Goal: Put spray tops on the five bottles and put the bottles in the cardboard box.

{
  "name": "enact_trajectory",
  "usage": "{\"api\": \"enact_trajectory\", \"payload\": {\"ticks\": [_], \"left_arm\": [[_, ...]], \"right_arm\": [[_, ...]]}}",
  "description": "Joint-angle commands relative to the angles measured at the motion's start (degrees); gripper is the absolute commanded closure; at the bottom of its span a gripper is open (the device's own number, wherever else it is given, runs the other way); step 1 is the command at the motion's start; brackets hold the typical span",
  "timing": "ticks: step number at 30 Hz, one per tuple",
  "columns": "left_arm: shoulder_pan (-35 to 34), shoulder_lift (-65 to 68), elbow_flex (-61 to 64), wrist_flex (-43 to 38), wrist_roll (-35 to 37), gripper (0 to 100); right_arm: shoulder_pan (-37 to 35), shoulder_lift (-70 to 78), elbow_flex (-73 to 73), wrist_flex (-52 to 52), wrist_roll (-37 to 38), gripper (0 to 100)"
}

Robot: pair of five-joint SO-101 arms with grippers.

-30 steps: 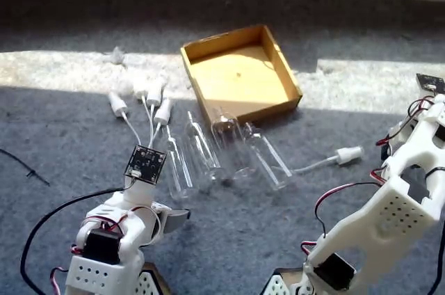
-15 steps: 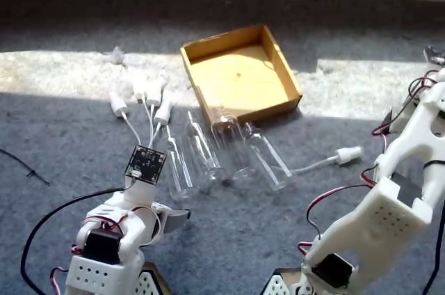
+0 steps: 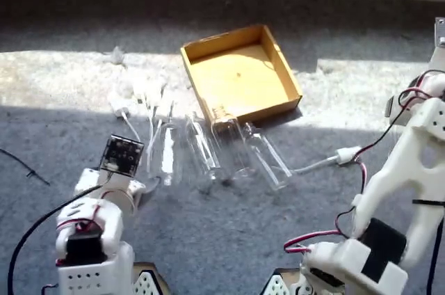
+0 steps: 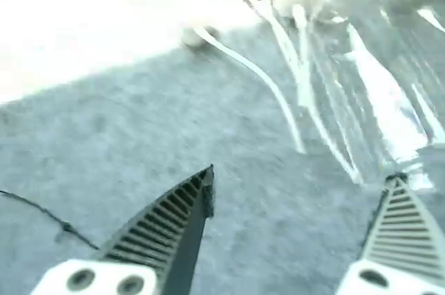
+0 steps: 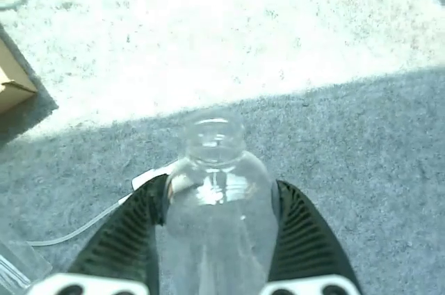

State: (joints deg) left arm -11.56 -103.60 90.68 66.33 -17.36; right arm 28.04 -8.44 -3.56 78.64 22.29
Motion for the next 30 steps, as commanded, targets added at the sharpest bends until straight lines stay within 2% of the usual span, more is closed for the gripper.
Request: {"api": "enact_trajectory", "payload": {"ticks": [1, 6, 11, 14, 17, 24, 28, 30], "left_arm": [[-13.0, -0.4, -8.7, -11.9, -10.2, 66], [-20.3, 0.1, -20.0, -12.4, -10.6, 65], [-23.3, 13.4, -36.4, -3.9, -12.6, 66], [-23.4, 30.9, -47.3, 0.2, -11.9, 66], [-22.5, 51.5, -60.6, 4.7, -7.3, 66], [-11.9, 94.3, -96.3, 21.0, 2.8, 67], [-9.2, 114.3, -115.4, 27.1, 7.3, 73], [-8.4, 123.7, -123.1, 29.9, 9.7, 72]], "right_arm": [[-3.3, -11.2, 16.4, -9.0, -0.2, 99.4], [-7.2, -21.7, 34.4, -13.2, -0.2, 99.4], [-8.6, -28.2, 36.5, -12.8, -0.4, 99.4], [-8.7, -31.1, 36.8, -12.8, -1.3, 99.4], [-8.8, -32.9, 39.9, -13.1, -2.8, 99.4], [-21.1, -36.6, 43.6, -13.1, -2.8, 99.4], [-23.8, -37.7, 43.6, -12.8, -2.8, 99.4], [-24.0, -37.7, 43.6, -12.8, -2.8, 99.4]]}}
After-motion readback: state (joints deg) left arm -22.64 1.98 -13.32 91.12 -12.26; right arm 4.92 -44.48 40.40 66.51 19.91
